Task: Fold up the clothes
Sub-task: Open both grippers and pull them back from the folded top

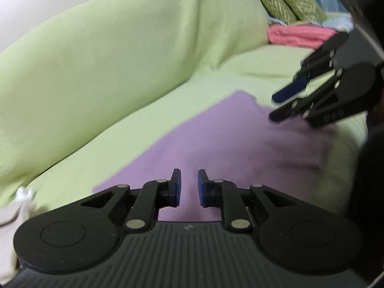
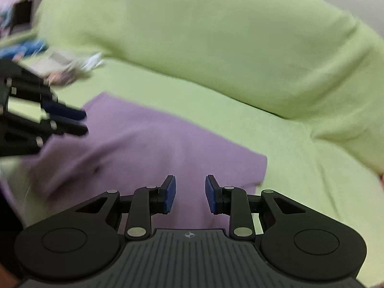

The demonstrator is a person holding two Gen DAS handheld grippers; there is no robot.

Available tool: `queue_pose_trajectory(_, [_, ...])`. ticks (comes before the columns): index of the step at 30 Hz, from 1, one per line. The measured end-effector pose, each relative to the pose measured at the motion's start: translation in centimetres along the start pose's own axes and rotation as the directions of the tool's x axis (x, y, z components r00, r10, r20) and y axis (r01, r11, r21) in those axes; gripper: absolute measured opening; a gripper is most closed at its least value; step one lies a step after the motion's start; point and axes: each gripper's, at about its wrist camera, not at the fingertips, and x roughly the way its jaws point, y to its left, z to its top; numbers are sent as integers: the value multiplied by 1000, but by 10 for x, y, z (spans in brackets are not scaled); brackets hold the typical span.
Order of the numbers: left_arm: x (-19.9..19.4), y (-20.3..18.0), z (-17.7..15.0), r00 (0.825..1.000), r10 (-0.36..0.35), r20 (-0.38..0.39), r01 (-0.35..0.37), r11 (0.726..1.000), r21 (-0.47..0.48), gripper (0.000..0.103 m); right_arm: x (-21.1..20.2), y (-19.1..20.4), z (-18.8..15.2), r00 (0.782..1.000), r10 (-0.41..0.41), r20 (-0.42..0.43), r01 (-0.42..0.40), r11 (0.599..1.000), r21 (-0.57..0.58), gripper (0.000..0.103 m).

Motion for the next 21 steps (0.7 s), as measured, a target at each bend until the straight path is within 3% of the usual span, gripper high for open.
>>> queue_pose_trajectory(2, [31,12,2,996,-81,-33,80,996,-30,14,33,-9,6,999,-35,38,34,999,25,29])
queue_pose_trajectory(5, [67,27,4,979,-190,-72,186,981,-57,14,90,-28,3,993,-56,-106,65,995,77,30])
queue_pose_trajectory(7, [78,30,3,966,-242,-91,238,970,-46,9,98,-41,3,991,-25,-128,45,986,158,30])
queue_pose_trajectory(10, [75,38,19,954,-269,-132,260,962,-85,10,88,-52,20,985,-46,-164,79,976,202,28])
queue_pose_trajectory(14, [71,48,41,934,-307,-184,285,948,-139,12,91,-78,34,988,-95,-124,129,945,301,29])
queue_pose_trajectory(15, [73,54,49,936,-300,-183,276,950,-147,12,102,-83,32,981,-92,-173,143,939,313,29])
queue_pose_trajectory(17, [87,65,61,939,-290,-186,258,949,-180,12,121,-92,27,952,-72,-297,176,923,341,29])
queue_pose_trajectory(20, [135,78,73,908,-276,-316,222,955,-198,12,113,-89,42,956,-94,-278,195,911,363,29])
queue_pose_trajectory(21, [144,81,76,904,-277,-326,223,955,-194,12,108,-84,50,963,-109,-248,194,917,348,29])
